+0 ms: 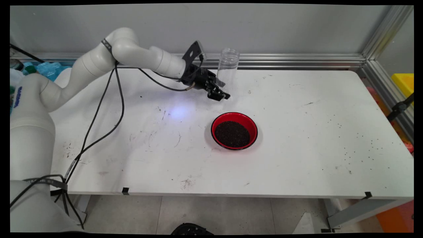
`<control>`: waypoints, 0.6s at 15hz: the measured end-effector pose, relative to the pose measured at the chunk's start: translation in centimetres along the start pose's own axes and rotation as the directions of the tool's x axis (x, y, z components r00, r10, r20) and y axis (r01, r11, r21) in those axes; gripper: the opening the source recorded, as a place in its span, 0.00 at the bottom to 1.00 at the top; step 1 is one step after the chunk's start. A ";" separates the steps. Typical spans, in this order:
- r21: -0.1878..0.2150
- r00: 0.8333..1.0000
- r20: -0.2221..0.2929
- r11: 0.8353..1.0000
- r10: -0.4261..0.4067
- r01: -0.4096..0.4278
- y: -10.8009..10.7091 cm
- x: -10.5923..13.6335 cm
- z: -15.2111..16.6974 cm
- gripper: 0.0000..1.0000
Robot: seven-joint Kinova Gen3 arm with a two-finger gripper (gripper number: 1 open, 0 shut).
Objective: Place the picked object on the table
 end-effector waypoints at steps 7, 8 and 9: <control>-0.017 0.999 -0.013 0.999 -0.031 0.031 0.4 -2.1 2.0 0.00; -0.019 0.999 -0.014 0.999 -0.034 0.034 0.4 -2.3 2.1 0.00; -0.020 0.999 -0.016 0.999 -0.037 0.036 0.5 -2.6 2.3 0.00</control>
